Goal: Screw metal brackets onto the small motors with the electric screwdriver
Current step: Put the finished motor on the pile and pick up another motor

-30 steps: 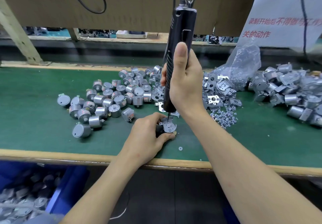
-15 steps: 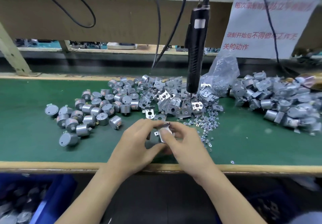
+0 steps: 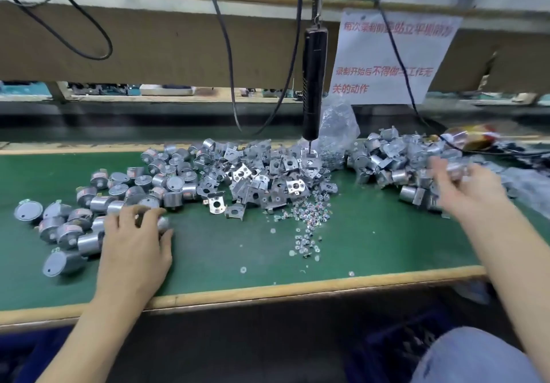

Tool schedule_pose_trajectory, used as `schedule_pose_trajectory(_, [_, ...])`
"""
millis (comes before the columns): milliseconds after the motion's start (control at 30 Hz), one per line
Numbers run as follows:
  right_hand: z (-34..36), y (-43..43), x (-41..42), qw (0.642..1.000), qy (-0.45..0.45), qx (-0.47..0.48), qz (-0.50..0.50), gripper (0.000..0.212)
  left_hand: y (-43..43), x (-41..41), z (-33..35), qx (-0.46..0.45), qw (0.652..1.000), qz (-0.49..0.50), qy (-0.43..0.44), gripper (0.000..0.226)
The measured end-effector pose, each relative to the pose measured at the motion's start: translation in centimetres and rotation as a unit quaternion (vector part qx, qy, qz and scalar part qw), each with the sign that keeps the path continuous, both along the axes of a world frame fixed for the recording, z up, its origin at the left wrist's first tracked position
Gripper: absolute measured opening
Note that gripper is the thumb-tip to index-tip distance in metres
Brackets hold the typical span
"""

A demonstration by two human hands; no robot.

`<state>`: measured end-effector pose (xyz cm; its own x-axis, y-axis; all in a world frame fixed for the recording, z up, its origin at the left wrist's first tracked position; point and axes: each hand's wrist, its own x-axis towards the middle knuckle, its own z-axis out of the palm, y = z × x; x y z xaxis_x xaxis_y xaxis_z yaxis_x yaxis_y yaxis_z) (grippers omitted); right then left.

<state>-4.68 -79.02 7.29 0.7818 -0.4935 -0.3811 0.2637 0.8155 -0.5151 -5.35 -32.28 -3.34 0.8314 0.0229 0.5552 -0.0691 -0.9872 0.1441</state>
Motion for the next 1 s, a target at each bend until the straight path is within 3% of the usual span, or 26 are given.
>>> schedule_pose_trajectory(33, [0.3, -1.2, 0.4, 0.999, -0.015, 0.007, -0.043, 0.026, -0.1, -0.1, -0.1, -0.021, 1.000, -0.012, -0.002, 0.032])
schedule_pose_trajectory(67, [0.5, -2.2, 0.2, 0.997, -0.047, 0.019, -0.058, 0.048, -0.1, -0.2, -0.1, -0.043, 0.999, -0.020, 0.000, 0.035])
schedule_pose_trajectory(100, [0.8, -3.1, 0.2, 0.995, -0.080, 0.028, -0.050, 0.073, -0.2, -0.2, -0.1, -0.059, 0.998, -0.024, 0.005, 0.037])
schedule_pose_trajectory(133, [1.0, -2.9, 0.3, 0.992, -0.124, 0.033, 0.018, 0.088, -0.3, -0.3, 0.0, -0.071, 0.997, -0.023, 0.011, 0.037])
schedule_pose_trajectory(200, [1.3, -1.6, 0.5, 0.992, -0.122, 0.009, 0.019, 0.077, -0.5, -0.4, 0.2, -0.086, 0.996, -0.027, 0.020, 0.036])
schedule_pose_trajectory(267, [1.5, 1.0, 1.3, 0.983, -0.010, -0.181, 0.002, 0.059, -0.5, -0.5, 0.5, -0.089, 0.995, -0.036, 0.028, 0.036])
schedule_pose_trajectory(300, [1.5, 3.2, 1.4, 0.967, -0.013, -0.252, 0.039, 0.051, -0.5, -0.5, 0.6, -0.088, 0.995, -0.041, 0.029, 0.036])
schedule_pose_trajectory(367, [0.6, 7.8, 1.6, 0.886, -0.013, -0.442, 0.141, 0.049, -0.6, -0.7, 1.0, -0.097, 0.993, -0.056, 0.030, 0.034])
schedule_pose_trajectory(433, [-0.6, 11.8, 2.0, 0.783, -0.018, -0.583, 0.216, 0.074, -0.7, -1.0, 1.3, -0.117, 0.990, -0.078, 0.025, 0.032])
schedule_pose_trajectory(500, [-1.2, 15.0, 3.0, 0.734, -0.049, -0.633, 0.242, 0.105, -0.8, -1.3, 1.4, -0.125, 0.986, -0.107, 0.005, 0.031])
schedule_pose_trajectory(567, [-0.9, 17.4, 4.1, 0.713, -0.069, -0.658, 0.232, 0.114, -0.9, -1.5, 1.6, -0.135, 0.982, -0.135, -0.013, 0.029])
schedule_pose_trajectory(667, [-0.8, 19.2, 6.0, 0.695, -0.073, -0.687, 0.200, 0.104, -2.2, -2.2, 1.7, -0.179, 0.972, -0.148, -0.030, 0.031])
schedule_pose_trajectory(767, [-0.7, 19.5, 7.6, 0.715, -0.039, -0.689, 0.112, 0.102, -5.2, -3.0, 1.5, -0.254, 0.953, -0.165, -0.015, 0.029])
schedule_pose_trajectory(833, [-0.2, 18.9, 9.3, 0.728, -0.013, -0.680, 0.088, 0.104, -6.7, -3.4, 1.0, -0.239, 0.951, -0.198, 0.008, 0.029])
schedule_pose_trajectory(867, [0.2, 18.7, 10.2, 0.729, -0.011, -0.678, 0.096, 0.098, -7.0, -3.5, 0.8, -0.217, 0.953, -0.210, 0.021, 0.029])
schedule_pose_trajectory(1000, [0.7, 18.3, 12.5, 0.726, -0.050, -0.679, 0.091, 0.042, -6.5, -3.5, 0.6, -0.226, 0.953, -0.196, 0.046, 0.027])
